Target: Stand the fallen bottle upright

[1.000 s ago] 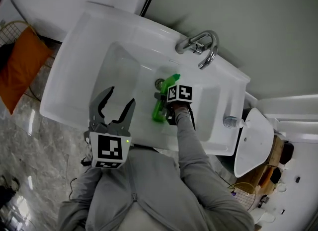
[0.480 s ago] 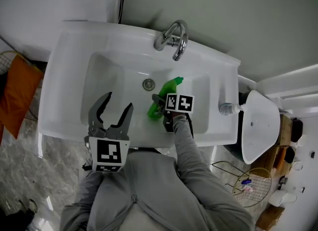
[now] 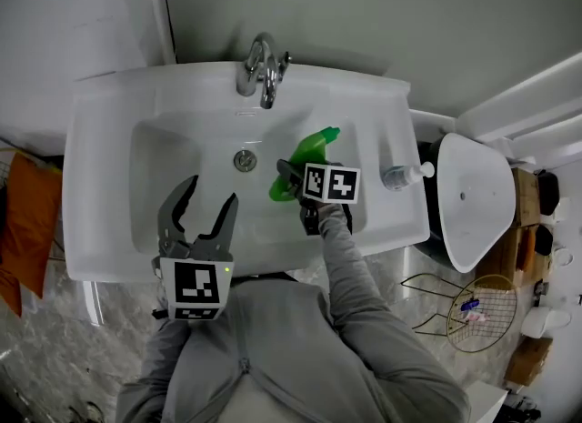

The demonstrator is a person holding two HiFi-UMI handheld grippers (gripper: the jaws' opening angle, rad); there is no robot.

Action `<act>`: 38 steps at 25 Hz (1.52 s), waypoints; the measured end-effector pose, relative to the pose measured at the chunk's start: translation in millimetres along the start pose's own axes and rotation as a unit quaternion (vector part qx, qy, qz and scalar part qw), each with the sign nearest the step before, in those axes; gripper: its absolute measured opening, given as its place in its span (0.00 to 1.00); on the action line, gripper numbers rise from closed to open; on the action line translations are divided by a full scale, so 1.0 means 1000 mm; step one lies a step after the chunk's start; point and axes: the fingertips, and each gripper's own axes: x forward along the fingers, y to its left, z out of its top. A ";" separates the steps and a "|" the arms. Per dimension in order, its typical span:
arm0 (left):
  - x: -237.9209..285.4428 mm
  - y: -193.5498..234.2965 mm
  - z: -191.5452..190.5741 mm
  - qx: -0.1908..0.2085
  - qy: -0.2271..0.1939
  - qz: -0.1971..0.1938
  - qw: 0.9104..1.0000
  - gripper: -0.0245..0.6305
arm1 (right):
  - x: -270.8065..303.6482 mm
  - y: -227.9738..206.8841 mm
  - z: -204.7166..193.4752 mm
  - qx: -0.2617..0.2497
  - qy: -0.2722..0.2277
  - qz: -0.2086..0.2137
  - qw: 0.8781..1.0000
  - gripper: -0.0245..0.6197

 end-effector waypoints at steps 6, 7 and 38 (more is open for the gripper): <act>0.017 -0.019 0.013 0.012 -0.007 -0.020 1.000 0.49 | -0.036 -0.048 0.054 0.007 -0.064 -0.037 0.997 0.73; 0.021 -0.022 0.016 0.014 -0.008 -0.023 1.000 0.49 | -0.042 -0.057 0.063 0.008 -0.075 -0.046 0.996 0.73; 0.085 -0.037 0.027 0.047 0.020 -0.051 0.997 0.49 | -0.095 -0.248 0.169 0.043 -0.223 -0.322 0.919 0.74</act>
